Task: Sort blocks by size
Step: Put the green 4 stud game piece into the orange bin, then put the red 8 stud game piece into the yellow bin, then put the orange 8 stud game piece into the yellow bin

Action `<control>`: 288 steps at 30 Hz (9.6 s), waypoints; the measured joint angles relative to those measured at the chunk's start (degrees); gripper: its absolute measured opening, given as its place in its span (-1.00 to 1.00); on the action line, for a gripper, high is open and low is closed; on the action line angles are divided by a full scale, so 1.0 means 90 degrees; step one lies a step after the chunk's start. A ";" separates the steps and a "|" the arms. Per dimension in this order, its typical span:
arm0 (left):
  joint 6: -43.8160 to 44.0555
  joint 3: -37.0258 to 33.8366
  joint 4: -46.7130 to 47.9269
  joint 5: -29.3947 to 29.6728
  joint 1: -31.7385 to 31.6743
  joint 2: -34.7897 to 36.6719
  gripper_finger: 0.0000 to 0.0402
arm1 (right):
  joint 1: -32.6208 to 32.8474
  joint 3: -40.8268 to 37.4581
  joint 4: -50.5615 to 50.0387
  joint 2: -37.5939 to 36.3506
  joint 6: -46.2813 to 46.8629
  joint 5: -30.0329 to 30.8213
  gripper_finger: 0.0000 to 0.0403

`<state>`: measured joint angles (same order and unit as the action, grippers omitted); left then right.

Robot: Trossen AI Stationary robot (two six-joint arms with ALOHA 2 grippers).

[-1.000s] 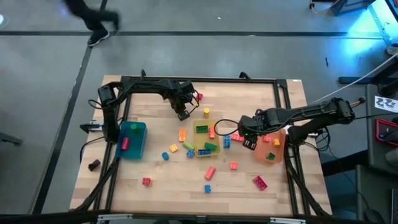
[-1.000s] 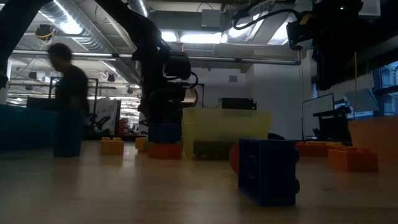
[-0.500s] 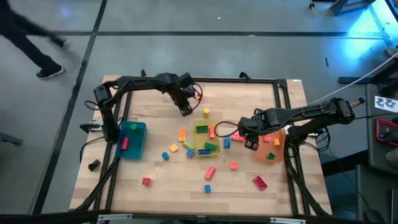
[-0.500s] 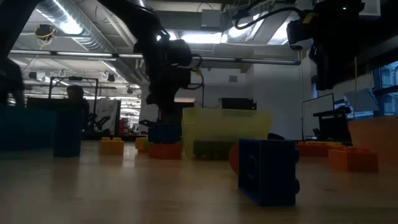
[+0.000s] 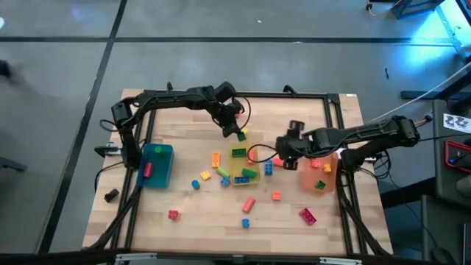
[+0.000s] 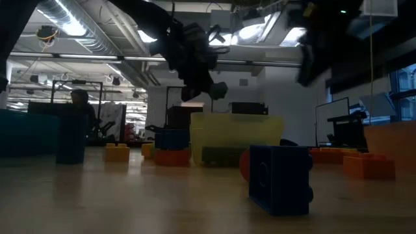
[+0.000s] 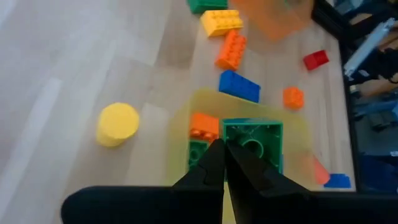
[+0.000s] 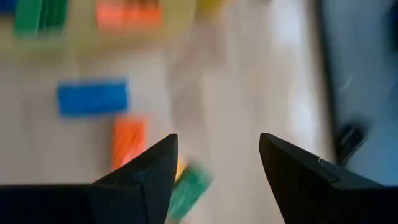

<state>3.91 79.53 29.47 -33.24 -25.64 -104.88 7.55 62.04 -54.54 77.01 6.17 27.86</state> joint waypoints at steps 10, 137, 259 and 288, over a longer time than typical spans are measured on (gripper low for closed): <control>0.0019 0.0000 -0.0277 -0.0030 0.0259 -0.0002 -1.00 | -0.0005 0.0002 0.3086 0.0000 -0.3125 -0.0341 0.13; -0.1931 -0.3845 -0.2055 0.1628 -0.1366 0.4170 -0.99 | 0.3234 0.0190 -0.0156 0.0510 0.9427 -0.3500 -0.18; -0.0782 -0.5000 -0.8902 0.1705 0.2027 0.0967 -0.99 | -0.0092 0.1948 0.2593 0.2999 -0.0406 -0.1314 -0.29; -0.1210 -0.5005 -0.8006 0.2446 0.1962 0.1393 -0.99 | -0.0087 0.3259 -0.1924 0.3021 0.1535 -0.1497 -0.29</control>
<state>-6.98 34.48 -42.59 -11.22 -7.99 -92.35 6.76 91.37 -71.86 104.20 19.99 14.39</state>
